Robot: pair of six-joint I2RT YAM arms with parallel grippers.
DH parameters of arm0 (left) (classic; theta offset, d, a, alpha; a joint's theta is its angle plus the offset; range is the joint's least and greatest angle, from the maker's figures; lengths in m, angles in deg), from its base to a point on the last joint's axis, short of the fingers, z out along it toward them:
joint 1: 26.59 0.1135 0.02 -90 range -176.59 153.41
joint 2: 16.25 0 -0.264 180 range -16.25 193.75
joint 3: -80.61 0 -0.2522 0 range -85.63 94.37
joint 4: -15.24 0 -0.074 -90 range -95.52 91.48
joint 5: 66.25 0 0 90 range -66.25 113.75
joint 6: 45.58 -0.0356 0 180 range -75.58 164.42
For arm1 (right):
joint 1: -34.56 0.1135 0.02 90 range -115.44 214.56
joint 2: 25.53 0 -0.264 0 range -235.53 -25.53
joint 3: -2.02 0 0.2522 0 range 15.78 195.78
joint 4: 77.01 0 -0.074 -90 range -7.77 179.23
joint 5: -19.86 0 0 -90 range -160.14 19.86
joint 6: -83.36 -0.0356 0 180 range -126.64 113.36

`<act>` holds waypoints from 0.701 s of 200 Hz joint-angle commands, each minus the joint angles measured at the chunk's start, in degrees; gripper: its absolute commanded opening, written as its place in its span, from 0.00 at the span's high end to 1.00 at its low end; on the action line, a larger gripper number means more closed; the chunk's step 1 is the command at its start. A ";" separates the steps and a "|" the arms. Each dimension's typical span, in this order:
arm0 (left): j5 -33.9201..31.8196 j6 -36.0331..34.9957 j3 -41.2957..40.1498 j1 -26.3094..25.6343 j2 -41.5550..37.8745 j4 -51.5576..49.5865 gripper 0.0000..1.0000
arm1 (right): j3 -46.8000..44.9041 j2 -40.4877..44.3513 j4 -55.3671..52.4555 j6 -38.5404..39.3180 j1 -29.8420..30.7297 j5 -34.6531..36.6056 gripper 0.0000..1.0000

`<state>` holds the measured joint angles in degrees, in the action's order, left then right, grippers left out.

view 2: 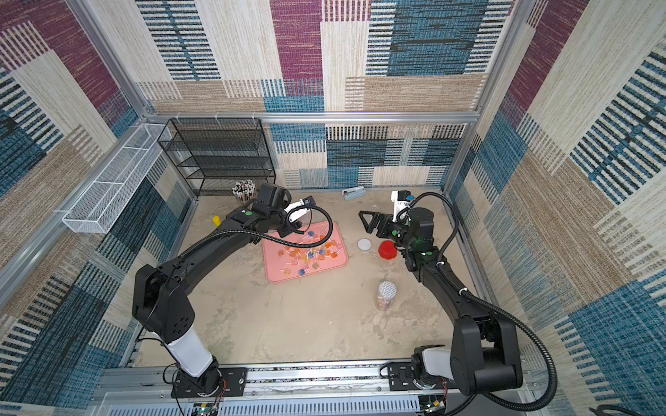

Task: Pour the candies out of the jar
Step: Place the jar at the center of the board.

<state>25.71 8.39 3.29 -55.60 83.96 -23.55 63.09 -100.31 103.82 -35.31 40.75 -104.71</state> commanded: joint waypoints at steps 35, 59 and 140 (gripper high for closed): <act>14.64 14.96 -4.60 0.10 -0.53 10.86 1.00 | 4.31 -2.07 -1.23 0.83 4.36 -11.11 0.00; 16.50 16.38 -6.18 0.14 -1.24 11.29 1.00 | 7.53 -3.88 -6.01 3.28 6.90 -10.94 0.00; 19.08 16.23 -12.69 -1.37 -5.27 12.76 1.00 | 13.51 -12.83 -4.36 0.52 12.71 -11.27 0.00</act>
<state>43.46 24.30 -8.31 -56.28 79.76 -13.59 74.94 -111.18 97.39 -33.23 52.42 -115.46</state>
